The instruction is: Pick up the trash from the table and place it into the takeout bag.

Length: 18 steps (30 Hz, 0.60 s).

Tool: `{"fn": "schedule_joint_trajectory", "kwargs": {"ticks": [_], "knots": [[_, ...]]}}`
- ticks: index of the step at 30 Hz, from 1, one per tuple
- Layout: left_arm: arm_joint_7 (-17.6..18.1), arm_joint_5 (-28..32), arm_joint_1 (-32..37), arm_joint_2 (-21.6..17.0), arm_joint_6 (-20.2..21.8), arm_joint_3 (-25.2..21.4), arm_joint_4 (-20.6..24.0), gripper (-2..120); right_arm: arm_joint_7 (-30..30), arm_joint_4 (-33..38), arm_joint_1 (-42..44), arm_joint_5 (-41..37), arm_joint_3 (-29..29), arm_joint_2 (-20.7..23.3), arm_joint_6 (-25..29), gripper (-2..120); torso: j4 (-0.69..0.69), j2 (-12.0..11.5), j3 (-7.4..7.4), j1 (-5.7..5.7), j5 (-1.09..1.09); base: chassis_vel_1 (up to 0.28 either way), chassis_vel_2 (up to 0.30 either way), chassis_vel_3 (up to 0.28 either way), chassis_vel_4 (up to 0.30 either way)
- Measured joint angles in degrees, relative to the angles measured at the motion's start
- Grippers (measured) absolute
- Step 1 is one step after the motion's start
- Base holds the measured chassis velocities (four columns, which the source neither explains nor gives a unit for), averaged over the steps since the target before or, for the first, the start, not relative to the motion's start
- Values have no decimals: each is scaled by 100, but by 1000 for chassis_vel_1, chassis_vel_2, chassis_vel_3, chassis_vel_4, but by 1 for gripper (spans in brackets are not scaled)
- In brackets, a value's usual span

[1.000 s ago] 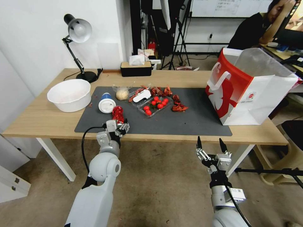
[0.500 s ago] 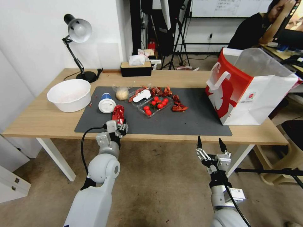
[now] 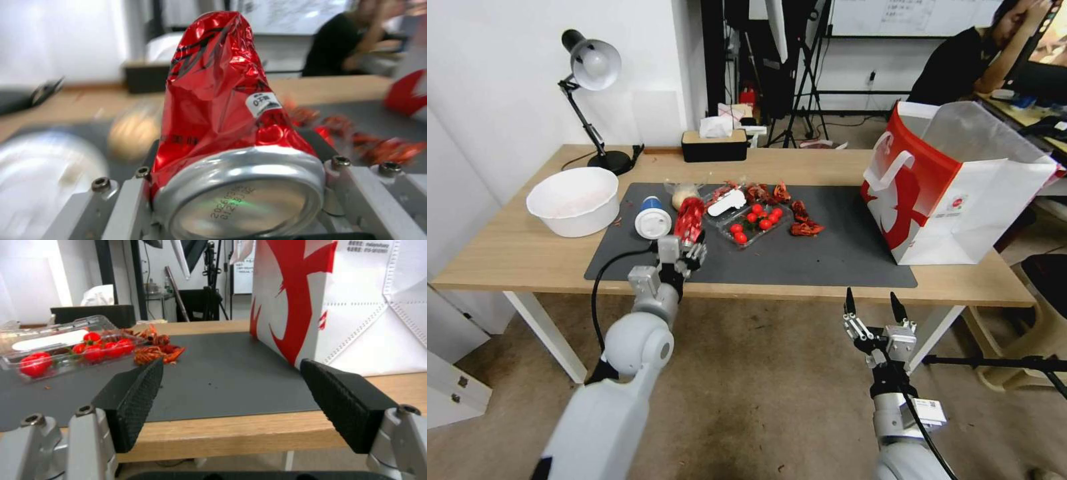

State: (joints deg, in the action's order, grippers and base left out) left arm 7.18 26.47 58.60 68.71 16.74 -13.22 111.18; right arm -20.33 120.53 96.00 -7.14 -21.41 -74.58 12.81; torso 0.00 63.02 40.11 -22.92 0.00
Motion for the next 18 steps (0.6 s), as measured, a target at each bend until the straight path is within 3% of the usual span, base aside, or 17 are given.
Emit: {"fn": "schedule_joint_trajectory", "kwargs": {"ticks": [6,8,13,18], "knots": [[-110,423,-820,-436,-167,602,-82,45,-2,9,0,0,-48,-12,1,79,1,0,0,0,0,0,0,0,0],[-132,697,-1340,-552,-286,1043,-176,45,-3,9,-3,0,-73,-26,0,78,0,0,0,-1,2,0,0,0,0],[-138,1149,-2357,-567,-368,1922,-522,45,-6,3,-6,6,-120,-8,-3,78,-1,0,1,-1,0,0,0,0,0],[-130,1456,-3211,-431,-378,2459,-934,45,-12,-7,-15,12,-142,33,-9,78,0,0,0,-2,2,0,0,0,0]]}}
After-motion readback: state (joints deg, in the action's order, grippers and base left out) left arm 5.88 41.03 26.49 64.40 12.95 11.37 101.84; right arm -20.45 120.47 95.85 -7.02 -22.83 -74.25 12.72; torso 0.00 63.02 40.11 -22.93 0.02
